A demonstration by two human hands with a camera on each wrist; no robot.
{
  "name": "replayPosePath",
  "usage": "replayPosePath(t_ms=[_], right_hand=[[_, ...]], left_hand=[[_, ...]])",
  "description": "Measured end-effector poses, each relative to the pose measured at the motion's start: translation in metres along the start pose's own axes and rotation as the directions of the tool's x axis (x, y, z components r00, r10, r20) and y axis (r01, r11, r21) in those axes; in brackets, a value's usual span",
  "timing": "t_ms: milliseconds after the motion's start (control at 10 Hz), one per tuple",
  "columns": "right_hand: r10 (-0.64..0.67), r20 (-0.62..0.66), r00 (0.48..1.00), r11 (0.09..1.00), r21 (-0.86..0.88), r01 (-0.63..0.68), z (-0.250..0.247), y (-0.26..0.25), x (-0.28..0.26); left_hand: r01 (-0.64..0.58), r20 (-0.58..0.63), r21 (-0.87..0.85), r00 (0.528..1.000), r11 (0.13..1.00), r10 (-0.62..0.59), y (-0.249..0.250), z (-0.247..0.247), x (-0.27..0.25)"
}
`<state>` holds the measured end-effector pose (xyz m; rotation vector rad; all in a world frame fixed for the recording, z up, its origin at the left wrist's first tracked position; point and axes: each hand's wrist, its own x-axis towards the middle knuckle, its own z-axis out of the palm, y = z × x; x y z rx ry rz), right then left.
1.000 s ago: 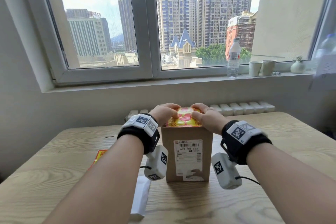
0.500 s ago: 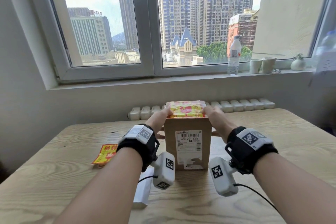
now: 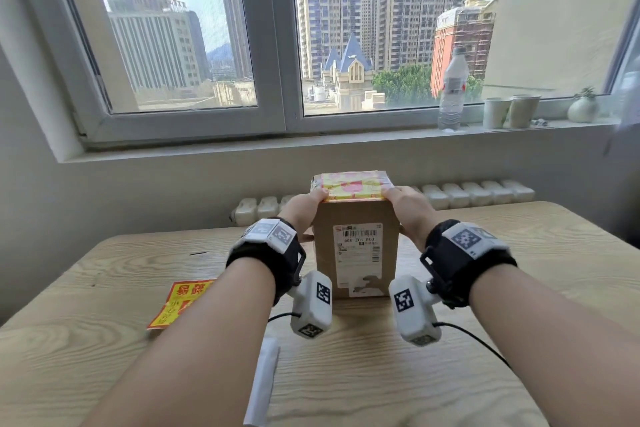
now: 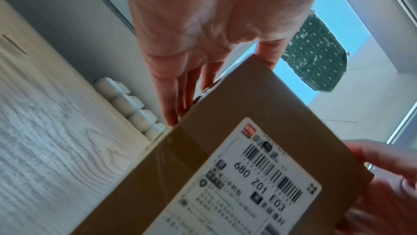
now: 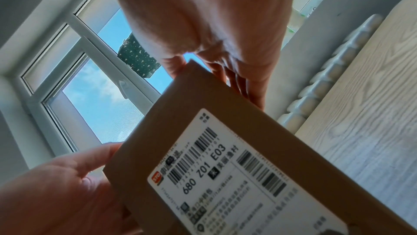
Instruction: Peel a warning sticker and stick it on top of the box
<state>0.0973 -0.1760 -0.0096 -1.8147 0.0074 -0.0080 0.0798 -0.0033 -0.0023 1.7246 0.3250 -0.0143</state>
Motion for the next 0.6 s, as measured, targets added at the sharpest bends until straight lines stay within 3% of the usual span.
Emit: replayPosePath(t_ms=[200,300,400,600], right_hand=[[-0.082,-0.021,0.996,0.996,-0.045,0.081,0.004,0.005,0.002],[-0.046,0.022,0.999,0.996,-0.073,0.048,0.001,0.008,-0.003],[0.003,0.038,0.999,0.991,-0.132,0.002,-0.004,0.007,-0.013],[-0.078,-0.040,0.996,0.964,-0.257,0.065,-0.016,-0.009,-0.034]], left_hand=[[-0.063,-0.020,0.027,0.998,0.998,0.064,-0.010,-0.001,0.014],[-0.058,-0.011,0.091,0.998,0.994,0.059,-0.009,-0.001,0.008],[-0.099,-0.032,0.282,0.993,0.954,0.113,-0.006,-0.006,0.003],[-0.120,-0.082,0.408,0.983,0.905,0.167,0.010,-0.018,-0.026]])
